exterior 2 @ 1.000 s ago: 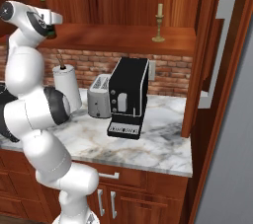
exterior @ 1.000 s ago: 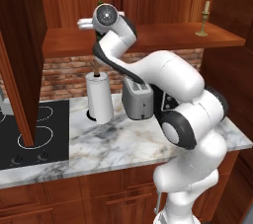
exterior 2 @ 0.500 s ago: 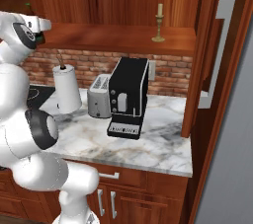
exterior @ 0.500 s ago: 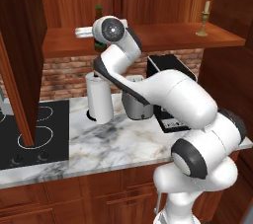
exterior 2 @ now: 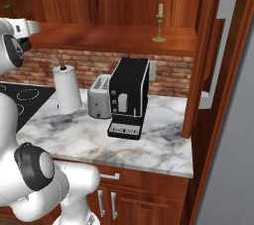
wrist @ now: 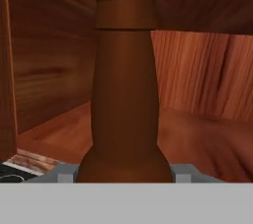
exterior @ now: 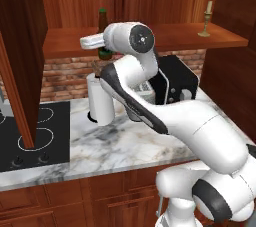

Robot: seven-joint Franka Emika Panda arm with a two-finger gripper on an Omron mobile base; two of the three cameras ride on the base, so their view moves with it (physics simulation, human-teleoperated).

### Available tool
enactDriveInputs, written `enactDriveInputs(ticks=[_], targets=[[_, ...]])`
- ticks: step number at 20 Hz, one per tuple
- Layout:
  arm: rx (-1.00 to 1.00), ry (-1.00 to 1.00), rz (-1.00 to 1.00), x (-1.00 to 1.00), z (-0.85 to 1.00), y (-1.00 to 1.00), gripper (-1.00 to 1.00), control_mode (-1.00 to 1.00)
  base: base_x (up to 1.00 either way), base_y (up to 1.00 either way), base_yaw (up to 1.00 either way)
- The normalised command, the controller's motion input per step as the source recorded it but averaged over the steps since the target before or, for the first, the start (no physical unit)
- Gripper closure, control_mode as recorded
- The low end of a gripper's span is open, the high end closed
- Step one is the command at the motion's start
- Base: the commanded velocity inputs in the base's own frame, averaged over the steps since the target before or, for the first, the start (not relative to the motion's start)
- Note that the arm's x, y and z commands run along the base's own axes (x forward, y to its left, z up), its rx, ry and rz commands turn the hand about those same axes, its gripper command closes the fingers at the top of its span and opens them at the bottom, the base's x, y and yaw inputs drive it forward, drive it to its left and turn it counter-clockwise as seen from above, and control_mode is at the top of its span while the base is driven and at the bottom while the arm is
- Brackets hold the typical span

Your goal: Get the candle and the beer from the cabinet and move them to the dining counter.

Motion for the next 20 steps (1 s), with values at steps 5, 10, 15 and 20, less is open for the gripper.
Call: enactDriveInputs(ticks=[5,10,15,20], targets=[[-0.06,0.0,0.31,-0.92,0.26,-0.05,1.0,-1.0,0.0,0.0,0.0],[-0.07,0.0,0.34,-0.85,0.13,0.0,1.0,-1.0,0.0,0.0,0.0],[-0.08,0.0,0.34,-0.91,0.0,0.0,1.0,-1.0,0.0,0.0,0.0],[-0.08,0.0,0.34,-0.85,-0.01,0.0,1.0,-1.0,0.0,0.0,0.0]])
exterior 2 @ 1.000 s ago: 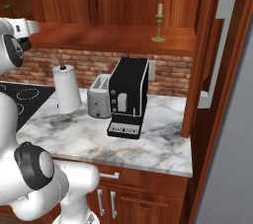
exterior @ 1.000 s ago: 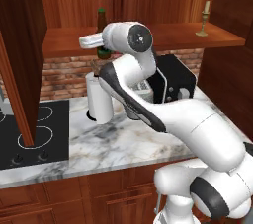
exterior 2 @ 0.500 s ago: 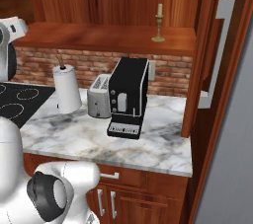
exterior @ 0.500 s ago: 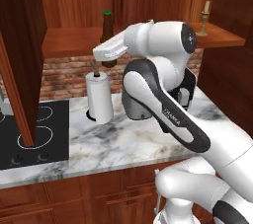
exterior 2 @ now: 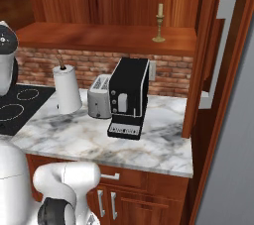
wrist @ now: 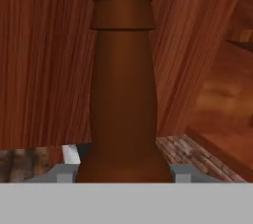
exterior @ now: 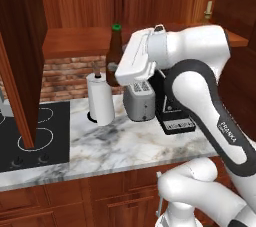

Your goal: Get the candle and the beer from the cabinet and move them to the dining counter.

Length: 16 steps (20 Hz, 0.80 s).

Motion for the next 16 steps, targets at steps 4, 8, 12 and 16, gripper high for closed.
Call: enactDriveInputs(ticks=[4,8,12,16], targets=[[-0.07,0.03,0.31,-0.74,-0.18,-0.03,1.0,-1.0,0.0,0.0,0.0],[-0.01,0.06,0.22,-0.71,-0.37,-0.17,1.0,-1.0,0.0,0.0,0.0],[0.0,0.07,0.15,-0.69,-0.5,-0.33,1.0,-1.0,0.0,0.0,0.0],[0.0,0.03,0.05,-0.75,-0.48,-0.41,1.0,-1.0,0.0,0.0,0.0]])
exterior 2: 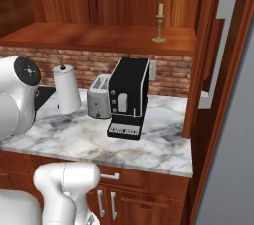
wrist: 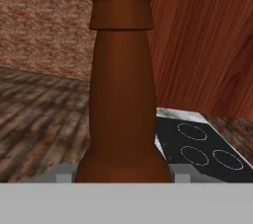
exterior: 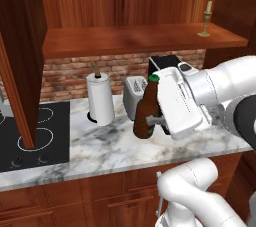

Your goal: Get the candle and the beer from the cabinet and move them to the dining counter.

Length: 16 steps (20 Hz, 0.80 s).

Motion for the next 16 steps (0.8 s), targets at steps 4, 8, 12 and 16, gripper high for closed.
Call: enactDriveInputs(ticks=[4,8,12,16], targets=[[0.0,0.0,0.0,-0.84,-0.3,-0.48,1.0,-1.0,0.0,0.0,0.0],[0.0,0.0,0.0,-0.82,-0.13,-0.42,1.0,-1.0,0.0,0.0,0.0],[0.0,0.0,0.0,-0.4,-0.09,-0.06,1.0,-1.0,0.0,0.0,0.0],[0.0,0.0,0.0,-0.04,0.0,0.0,1.0,-1.0,0.0,0.0,0.0]])
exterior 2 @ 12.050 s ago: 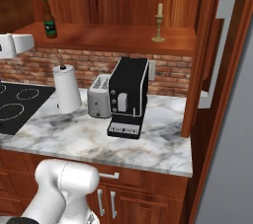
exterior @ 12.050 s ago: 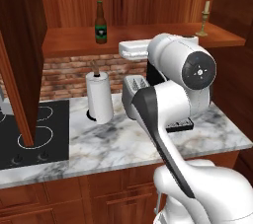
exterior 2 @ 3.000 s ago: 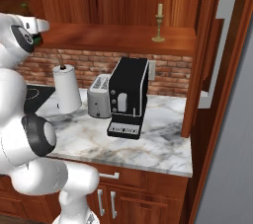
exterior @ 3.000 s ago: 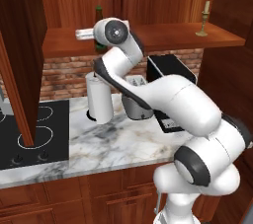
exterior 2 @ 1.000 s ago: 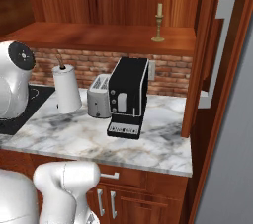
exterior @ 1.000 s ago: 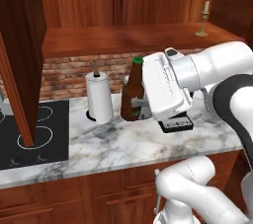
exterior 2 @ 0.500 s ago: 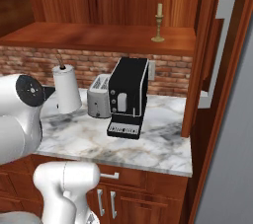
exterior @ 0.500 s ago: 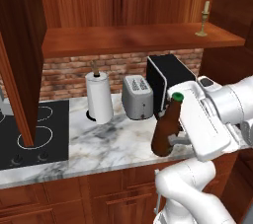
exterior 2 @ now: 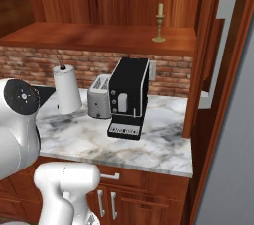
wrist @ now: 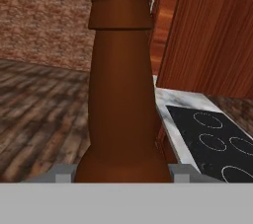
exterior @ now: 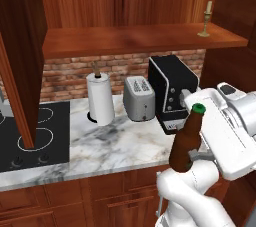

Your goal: Get the candle and the beer from the cabinet and move them to the dining counter.

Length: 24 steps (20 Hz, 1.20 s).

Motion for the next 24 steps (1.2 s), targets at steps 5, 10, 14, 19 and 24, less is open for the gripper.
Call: enactDriveInputs(ticks=[5,10,14,19,24], targets=[[0.0,0.0,0.0,-0.05,-0.09,0.0,1.0,-1.0,0.0,0.0,0.0],[0.0,0.0,0.0,-0.09,-0.06,0.0,1.0,1.0,-0.54,0.0,0.05],[0.0,0.0,0.0,0.0,0.0,0.0,1.0,1.0,-0.74,0.0,0.08],[0.0,0.0,0.0,0.0,0.0,0.0,1.0,1.0,-0.65,0.15,0.15],[0.0,0.0,0.0,0.0,0.0,0.0,1.0,1.0,-0.58,0.29,0.22]])
